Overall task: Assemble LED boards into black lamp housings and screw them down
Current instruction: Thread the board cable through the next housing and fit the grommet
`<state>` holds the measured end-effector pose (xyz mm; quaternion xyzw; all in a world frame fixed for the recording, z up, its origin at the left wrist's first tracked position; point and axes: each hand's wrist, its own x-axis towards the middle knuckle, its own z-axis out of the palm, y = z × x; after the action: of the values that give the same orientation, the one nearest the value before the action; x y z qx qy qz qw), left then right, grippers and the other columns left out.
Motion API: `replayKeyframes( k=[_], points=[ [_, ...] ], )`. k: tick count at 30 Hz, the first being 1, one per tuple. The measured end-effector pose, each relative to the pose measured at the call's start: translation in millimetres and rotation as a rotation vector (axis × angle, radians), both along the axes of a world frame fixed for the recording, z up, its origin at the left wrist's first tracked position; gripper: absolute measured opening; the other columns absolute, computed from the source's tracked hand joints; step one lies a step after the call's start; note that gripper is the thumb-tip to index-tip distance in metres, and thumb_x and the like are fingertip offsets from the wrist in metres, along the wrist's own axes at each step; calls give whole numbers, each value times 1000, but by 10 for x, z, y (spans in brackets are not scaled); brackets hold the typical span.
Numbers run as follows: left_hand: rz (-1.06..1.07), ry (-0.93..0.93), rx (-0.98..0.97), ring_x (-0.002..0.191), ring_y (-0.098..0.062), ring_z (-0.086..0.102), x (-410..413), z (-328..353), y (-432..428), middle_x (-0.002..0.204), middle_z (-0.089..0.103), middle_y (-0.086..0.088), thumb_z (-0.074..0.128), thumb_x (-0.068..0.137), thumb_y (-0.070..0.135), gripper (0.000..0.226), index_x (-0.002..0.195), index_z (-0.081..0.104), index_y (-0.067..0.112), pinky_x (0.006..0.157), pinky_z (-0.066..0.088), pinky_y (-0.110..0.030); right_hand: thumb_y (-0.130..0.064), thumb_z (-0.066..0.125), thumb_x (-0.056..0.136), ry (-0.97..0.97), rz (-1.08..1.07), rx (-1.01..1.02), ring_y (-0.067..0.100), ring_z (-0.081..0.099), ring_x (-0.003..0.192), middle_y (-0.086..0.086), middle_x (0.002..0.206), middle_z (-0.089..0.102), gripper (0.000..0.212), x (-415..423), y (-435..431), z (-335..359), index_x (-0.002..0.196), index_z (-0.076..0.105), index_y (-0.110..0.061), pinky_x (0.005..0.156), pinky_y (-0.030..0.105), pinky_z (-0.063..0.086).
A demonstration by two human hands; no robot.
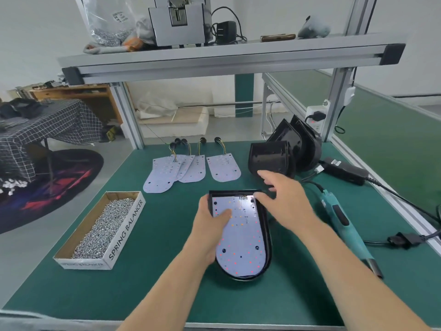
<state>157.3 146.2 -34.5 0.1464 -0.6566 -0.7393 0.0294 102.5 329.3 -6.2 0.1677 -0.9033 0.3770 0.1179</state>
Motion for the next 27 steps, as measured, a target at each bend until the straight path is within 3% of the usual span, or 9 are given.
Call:
replayKeyframes(
  k=[3, 5, 7, 10, 12, 17, 20, 24, 27],
  points=[
    [5, -122, -26, 99, -29, 72, -131, -66, 66, 113, 70, -10, 63, 92, 0, 31, 114, 52, 20, 83, 61, -47, -6, 72, 89, 140, -111, 45, 30, 47, 136, 11, 145, 55, 49, 251, -44, -314, 137, 60, -5, 118, 33, 30],
    [-17, -149, -83, 100, -31, 71, -202, -28, 80, 113, 69, -14, 64, 89, -1, 32, 114, 52, 15, 86, 60, -50, 2, 74, 85, 241, -121, 59, 36, 50, 132, 15, 138, 59, 42, 416, -58, -465, 126, 67, -1, 114, 46, 37],
    [-41, -166, -136, 98, -32, 72, -251, 27, 71, 110, 70, -14, 67, 86, -3, 32, 109, 53, 16, 83, 61, -46, 5, 73, 83, 254, -77, 94, 33, 57, 126, 11, 131, 65, 36, 529, -36, -565, 119, 71, -2, 109, 45, 43],
    [-111, -182, -200, 85, -25, 70, -297, 85, 22, 107, 71, -11, 69, 86, -3, 33, 109, 54, 15, 67, 58, -30, 4, 60, 90, -11, -22, -7, 12, 47, 137, -6, 144, 54, 47, 621, -9, -567, 135, 63, -10, 115, 12, 25],
    [-151, -195, -208, 82, -22, 69, -324, 102, -19, 104, 72, -7, 71, 87, -2, 32, 108, 55, 16, 65, 56, -27, 4, 52, 92, -131, -18, -75, 0, 34, 142, -14, 153, 41, 60, 623, -12, -553, 148, 50, -18, 110, 0, 14],
    [-191, -252, -222, 86, -28, 72, -392, 116, -61, 100, 74, -5, 77, 83, 3, 34, 90, 52, 25, 87, 58, -47, 0, 50, 89, -172, -65, -79, 9, 30, 147, -10, 160, 33, 70, 591, -23, -556, 154, 37, -21, 119, 24, 24],
    [-182, -263, -230, 91, -33, 73, -401, 121, -50, 104, 74, -11, 79, 79, 1, 35, 94, 54, 20, 93, 55, -58, -5, 52, 93, -124, -76, -56, 8, 31, 147, -10, 160, 33, 51, 610, -27, -590, 142, 56, -20, 114, 14, 22],
    [-185, -275, -223, 75, -25, 71, -434, 94, -48, 94, 74, -6, 80, 77, 0, 37, 100, 56, 16, 81, 59, -46, -9, 59, 95, 42, -4, 87, 28, 50, 136, -1, 129, 68, 25, 652, -41, -620, 113, 76, -13, 115, 15, 20],
    [-183, -270, -232, 71, -23, 69, -450, 80, -45, 90, 73, -3, 80, 77, 0, 36, 97, 56, 18, 77, 58, -41, -14, 60, 91, 134, -26, 173, 26, 56, 130, -8, 118, 73, 24, 667, -21, -603, 109, 77, -18, 109, 24, 29]
  ],
)
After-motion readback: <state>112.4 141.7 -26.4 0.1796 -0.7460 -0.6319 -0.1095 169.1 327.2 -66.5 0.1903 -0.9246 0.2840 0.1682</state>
